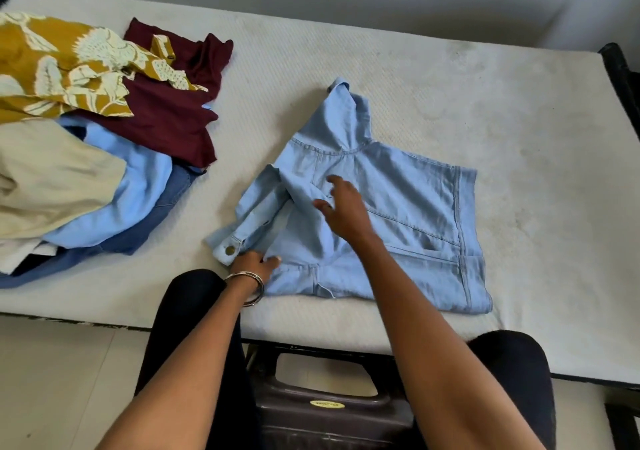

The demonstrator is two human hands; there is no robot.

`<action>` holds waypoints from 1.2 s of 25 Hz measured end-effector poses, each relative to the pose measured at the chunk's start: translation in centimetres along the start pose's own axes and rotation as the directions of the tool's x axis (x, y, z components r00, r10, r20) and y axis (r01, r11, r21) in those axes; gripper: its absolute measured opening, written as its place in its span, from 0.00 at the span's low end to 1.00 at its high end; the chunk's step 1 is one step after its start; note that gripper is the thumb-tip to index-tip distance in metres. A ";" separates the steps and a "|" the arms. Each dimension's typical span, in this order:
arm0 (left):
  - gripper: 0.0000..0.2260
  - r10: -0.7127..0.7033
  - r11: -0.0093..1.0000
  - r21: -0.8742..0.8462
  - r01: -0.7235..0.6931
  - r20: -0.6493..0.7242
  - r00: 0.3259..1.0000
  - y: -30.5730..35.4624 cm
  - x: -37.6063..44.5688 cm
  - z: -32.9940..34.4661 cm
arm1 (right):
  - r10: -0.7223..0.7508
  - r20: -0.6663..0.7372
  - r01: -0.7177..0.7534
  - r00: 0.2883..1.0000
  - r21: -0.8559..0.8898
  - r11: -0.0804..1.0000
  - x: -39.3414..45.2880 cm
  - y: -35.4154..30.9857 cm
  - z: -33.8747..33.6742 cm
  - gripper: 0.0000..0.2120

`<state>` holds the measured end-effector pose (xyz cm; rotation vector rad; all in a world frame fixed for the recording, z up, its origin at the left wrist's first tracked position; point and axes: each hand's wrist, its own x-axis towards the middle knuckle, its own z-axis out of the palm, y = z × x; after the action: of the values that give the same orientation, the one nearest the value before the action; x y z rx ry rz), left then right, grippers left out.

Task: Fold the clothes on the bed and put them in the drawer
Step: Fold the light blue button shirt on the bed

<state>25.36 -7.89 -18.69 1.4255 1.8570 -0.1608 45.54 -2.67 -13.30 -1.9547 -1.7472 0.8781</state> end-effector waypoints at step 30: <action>0.21 0.292 0.843 0.487 -0.231 -0.053 0.955 0.8 2.6 -3.3 | 0.759 -0.122 -0.640 0.640 0.463 0.614 4.7 9.0 -4.8 0.40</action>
<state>24.18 -3.89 -17.77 2.0585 1.7677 -0.4242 55.63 1.09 -16.50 -2.3477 -0.5005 0.9737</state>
